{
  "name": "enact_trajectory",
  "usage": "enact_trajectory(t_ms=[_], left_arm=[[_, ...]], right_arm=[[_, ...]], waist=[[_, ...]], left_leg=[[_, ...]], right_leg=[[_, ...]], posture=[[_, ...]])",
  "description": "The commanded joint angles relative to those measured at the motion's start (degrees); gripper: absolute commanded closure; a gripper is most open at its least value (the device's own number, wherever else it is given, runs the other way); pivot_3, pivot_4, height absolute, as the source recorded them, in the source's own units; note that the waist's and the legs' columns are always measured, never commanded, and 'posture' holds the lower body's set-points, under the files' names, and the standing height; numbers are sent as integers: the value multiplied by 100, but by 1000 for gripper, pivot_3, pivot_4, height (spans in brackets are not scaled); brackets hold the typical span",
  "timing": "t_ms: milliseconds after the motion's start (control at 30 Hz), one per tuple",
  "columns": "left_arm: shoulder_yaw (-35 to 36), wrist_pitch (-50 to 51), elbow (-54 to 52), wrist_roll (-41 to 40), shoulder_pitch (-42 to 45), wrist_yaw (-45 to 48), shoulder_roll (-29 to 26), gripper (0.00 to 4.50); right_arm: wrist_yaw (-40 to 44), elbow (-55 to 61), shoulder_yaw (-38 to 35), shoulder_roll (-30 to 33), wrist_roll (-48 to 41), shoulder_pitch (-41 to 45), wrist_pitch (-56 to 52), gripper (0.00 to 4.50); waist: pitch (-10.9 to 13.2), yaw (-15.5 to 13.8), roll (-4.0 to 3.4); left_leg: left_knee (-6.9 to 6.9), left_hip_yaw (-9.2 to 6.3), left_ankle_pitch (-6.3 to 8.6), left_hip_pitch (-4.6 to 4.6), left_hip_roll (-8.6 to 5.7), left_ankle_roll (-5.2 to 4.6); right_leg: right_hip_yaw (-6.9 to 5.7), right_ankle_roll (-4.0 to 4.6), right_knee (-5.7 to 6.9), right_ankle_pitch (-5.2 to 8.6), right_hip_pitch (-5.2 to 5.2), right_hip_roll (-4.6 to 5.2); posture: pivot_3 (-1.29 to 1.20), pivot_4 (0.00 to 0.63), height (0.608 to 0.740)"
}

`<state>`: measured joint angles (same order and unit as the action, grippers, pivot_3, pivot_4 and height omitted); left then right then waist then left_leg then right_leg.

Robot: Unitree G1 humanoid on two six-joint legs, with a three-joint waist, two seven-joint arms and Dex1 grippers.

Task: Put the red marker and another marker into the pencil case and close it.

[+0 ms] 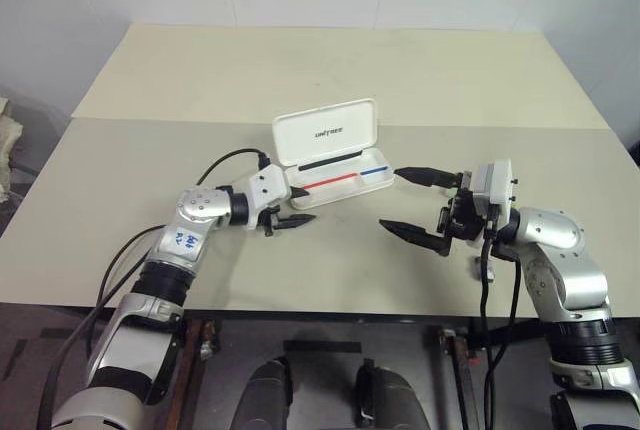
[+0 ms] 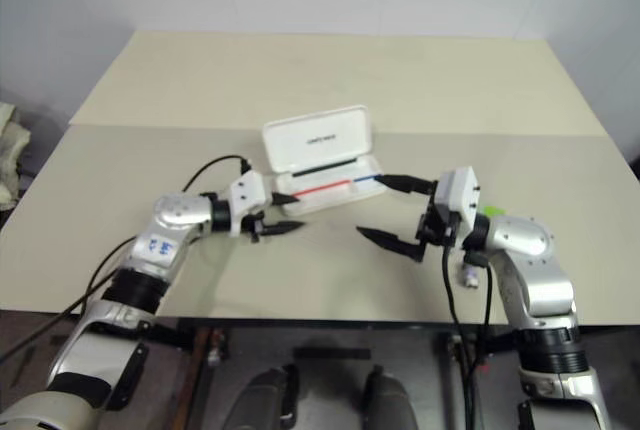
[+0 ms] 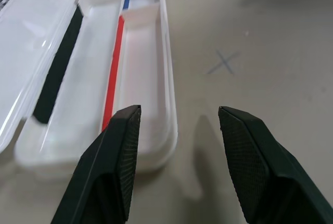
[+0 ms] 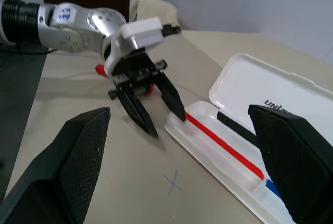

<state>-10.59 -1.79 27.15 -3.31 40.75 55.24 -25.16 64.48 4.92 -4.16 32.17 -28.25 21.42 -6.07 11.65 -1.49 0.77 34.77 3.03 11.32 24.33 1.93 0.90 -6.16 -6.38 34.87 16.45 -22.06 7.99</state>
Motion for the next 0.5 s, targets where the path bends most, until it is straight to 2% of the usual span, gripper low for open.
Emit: enact_trajectory(t_ms=[33,233,433,500], left_arm=[[-56,-35,103,87,176,85,23,2007],[-195,121,570,347,440,-35,117,2007],[-168,179,1104,463,803,-190,284,2007],[-229,382,1199,509,910,-120,316,2007]], right_arm=[[-124,362,-101,-20,-79,-96,106,0],[-228,538,-181,55,-154,-147,42,0],[-128,661,-275,319,-236,-229,-101,0],[72,607,-314,582,-223,-281,-148,0]], waist=[[0,15,0],[0,10,0],[0,5,1],[0,5,1]], left_leg=[[4,2,3,0,0,-4],[26,3,17,0,8,-16],[29,3,22,0,9,-18],[29,3,23,0,10,-17]], right_leg=[[2,-1,1,0,0,0],[4,0,13,-1,1,-3],[4,1,12,-1,2,-3],[4,1,12,-1,2,-3]], posture=[[0,150,740],[0,150,740],[0,150,740],[0,150,740]])
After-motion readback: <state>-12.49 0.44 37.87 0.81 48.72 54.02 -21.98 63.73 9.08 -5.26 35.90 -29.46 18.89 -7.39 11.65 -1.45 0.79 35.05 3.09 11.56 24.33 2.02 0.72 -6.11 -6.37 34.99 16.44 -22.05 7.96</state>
